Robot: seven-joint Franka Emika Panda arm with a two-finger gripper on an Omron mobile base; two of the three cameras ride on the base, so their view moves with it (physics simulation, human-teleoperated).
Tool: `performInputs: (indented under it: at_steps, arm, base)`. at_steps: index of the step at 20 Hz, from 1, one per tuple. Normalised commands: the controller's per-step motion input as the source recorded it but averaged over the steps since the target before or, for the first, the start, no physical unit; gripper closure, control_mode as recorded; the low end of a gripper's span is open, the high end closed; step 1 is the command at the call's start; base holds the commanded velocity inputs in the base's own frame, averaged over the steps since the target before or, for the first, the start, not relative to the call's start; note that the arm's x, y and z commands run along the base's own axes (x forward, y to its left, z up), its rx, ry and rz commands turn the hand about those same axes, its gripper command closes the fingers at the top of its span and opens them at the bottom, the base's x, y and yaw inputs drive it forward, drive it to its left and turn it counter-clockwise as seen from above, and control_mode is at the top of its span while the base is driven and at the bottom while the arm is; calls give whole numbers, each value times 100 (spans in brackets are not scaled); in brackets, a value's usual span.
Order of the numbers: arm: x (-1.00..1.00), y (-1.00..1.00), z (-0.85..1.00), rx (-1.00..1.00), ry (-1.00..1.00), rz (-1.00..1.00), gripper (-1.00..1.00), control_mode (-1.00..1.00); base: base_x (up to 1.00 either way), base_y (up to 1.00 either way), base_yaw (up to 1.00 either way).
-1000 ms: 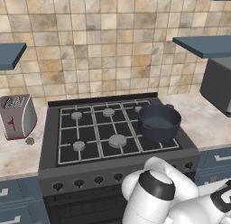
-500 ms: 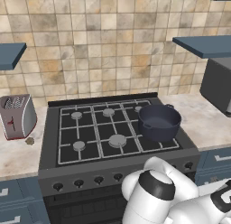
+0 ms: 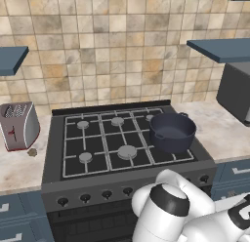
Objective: Turn on the burner for the pot on the stove. Wait thirty seconds for the pot to heat up. Then add the garlic to the pot.
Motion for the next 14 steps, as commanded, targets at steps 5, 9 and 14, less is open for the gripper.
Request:
performInputs:
  at_steps: [5, 9, 14]
  arm:
    - [0, 0, 0, 0, 0, 0, 100, -100]
    - [0, 0, 0, 0, 0, 0, 100, -100]
    - [0, 0, 0, 0, 0, 0, 100, -100]
  base:
    - [0, 0, 0]
    - [0, 0, 0]
    - [0, 0, 0]
